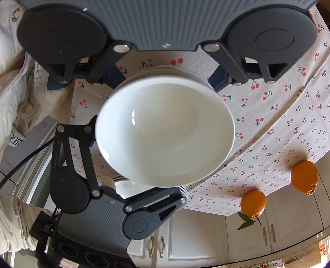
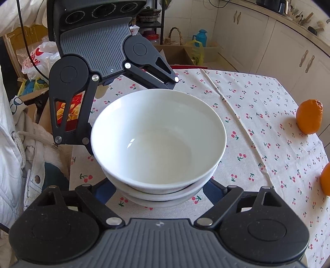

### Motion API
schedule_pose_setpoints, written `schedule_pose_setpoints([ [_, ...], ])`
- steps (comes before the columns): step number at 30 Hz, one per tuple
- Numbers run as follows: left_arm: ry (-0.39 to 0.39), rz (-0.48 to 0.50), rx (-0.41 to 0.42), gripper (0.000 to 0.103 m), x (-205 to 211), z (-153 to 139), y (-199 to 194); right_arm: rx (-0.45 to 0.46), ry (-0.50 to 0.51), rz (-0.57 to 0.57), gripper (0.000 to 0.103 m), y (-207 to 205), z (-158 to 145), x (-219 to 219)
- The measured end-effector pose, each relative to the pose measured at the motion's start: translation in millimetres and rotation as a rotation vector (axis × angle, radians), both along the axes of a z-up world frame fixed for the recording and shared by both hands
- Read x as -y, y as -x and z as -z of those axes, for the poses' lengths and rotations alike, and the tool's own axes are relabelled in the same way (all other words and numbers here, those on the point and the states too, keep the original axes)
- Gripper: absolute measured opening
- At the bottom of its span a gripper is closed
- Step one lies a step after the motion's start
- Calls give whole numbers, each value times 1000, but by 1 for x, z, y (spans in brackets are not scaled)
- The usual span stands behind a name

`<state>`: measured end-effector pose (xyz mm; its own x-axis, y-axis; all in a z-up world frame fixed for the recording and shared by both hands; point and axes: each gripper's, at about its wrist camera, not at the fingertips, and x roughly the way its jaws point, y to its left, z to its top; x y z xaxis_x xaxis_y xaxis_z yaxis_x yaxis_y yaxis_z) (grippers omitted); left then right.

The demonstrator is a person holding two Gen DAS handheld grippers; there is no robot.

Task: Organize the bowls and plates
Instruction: 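Lift the bowl stack with both grippers and carry it over the plate stack, then lower the bowl stack onto the plates and open both grippers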

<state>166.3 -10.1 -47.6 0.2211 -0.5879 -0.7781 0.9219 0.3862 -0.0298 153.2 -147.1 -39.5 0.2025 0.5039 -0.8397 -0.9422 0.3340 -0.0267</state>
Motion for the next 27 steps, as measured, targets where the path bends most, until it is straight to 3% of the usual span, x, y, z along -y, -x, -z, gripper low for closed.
schedule_pose_setpoints([
  [18, 9, 34, 76, 86, 50, -29, 11, 67, -15, 56, 93, 15, -31, 50],
  [27, 27, 111, 121, 86, 99, -42, 0, 124, -3, 133, 93, 21, -50, 99],
])
